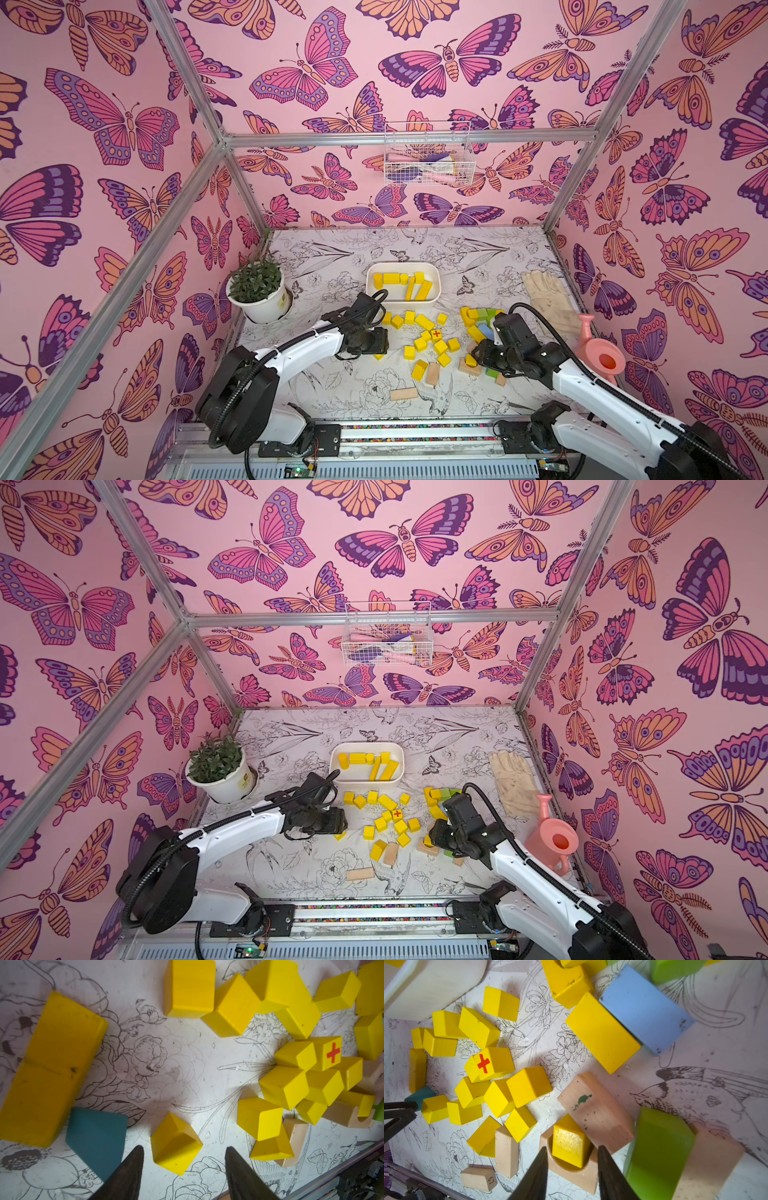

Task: Pick out the yellow building blocks
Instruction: Pick up the building block from the center of the board.

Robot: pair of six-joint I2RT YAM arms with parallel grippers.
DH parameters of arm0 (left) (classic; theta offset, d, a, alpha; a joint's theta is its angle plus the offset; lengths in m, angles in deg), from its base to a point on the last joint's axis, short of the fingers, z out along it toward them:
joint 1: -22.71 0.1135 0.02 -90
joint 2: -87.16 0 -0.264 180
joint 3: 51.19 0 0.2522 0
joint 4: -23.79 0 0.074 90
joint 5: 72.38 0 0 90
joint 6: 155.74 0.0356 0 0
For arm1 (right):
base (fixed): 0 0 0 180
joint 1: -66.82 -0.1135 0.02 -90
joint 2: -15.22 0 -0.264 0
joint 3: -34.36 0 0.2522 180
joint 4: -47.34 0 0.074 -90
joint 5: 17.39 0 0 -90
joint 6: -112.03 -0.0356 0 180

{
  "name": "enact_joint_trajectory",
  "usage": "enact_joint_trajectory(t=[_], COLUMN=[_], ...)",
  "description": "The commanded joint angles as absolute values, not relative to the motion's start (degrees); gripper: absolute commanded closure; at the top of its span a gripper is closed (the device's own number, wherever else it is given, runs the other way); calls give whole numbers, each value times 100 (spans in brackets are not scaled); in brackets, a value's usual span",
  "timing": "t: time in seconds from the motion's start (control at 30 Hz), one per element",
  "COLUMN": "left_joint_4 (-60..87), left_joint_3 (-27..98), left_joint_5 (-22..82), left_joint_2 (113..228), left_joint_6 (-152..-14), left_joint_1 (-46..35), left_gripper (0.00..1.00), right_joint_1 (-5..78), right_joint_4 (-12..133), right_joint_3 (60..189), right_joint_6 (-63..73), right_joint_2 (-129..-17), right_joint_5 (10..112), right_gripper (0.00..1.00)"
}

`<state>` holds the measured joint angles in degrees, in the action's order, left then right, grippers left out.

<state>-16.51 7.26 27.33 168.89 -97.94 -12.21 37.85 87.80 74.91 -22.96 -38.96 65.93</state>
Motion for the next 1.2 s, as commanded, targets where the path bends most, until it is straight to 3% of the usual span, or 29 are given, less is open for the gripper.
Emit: enact_joint_trajectory(t=[0.0,0.27,0.5,1.17], left_joint_4=[-1861,-1923,-1932,-1935], left_joint_3=[826,1014,1040,1105], left_joint_5=[2937,3071,3076,3045], left_joint_2=[17173,17525,17572,17173], left_joint_6=[-9814,-9740,-9740,-9581], left_joint_1=[-1253,-1271,-1280,-1279], left_gripper=[37,42,58,61], right_joint_1=[3782,3780,3781,3781], right_joint_4=[8774,8764,8756,8747], right_joint_3=[7511,7510,7511,7502], right_joint_6=[-2303,-2314,-2305,-2309], right_joint_2=[-3943,-3945,-3973,-3963], right_joint_5=[6618,6622,6609,6606], right_gripper=[59,59,59,59])
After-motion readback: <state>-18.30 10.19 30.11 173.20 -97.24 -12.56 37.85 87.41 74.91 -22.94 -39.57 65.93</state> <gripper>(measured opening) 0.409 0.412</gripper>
